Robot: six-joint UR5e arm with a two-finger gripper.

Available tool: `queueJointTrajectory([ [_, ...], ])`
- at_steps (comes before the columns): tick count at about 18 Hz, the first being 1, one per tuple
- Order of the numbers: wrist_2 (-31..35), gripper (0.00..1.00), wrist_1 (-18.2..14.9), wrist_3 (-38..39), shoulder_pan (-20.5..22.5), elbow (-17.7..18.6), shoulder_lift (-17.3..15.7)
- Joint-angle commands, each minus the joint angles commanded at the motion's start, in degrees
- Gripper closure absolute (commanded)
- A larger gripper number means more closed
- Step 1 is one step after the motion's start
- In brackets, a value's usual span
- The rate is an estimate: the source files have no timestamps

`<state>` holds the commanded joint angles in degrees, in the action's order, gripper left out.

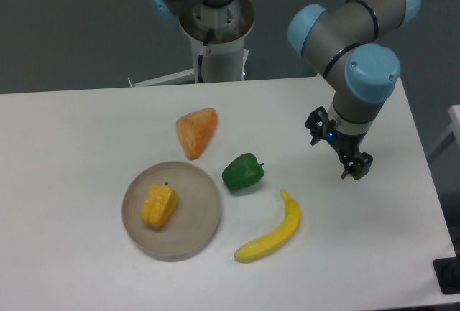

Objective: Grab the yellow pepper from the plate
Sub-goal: 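Move the gripper over the yellow pepper on the beige plate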

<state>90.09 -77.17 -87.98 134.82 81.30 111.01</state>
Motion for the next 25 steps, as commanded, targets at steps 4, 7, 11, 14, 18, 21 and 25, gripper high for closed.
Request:
queueJointTrajectory([
  [4,-0.4,0.0,0.1,0.9,-0.8,-0.6,0.4],
  [7,-3.8,0.0,0.1,4.6,-1.6,-0.7,-0.1],
  [11,-5.1,0.0,0.0,10.9,-6.4,0.1,-1.5],
  [14,-4.9,0.0,0.0,17.7,-11.0,0.2,-1.7],
  [18,-4.5,0.0,-0.1,22.2,-15.5,0.9,-1.1],
  [21,-5.1,0.0,0.1,30.5,-19.3,1.8,-0.4],
  [25,-5.1,0.0,0.2,38.9,-23.6,1.9,0.8],
])
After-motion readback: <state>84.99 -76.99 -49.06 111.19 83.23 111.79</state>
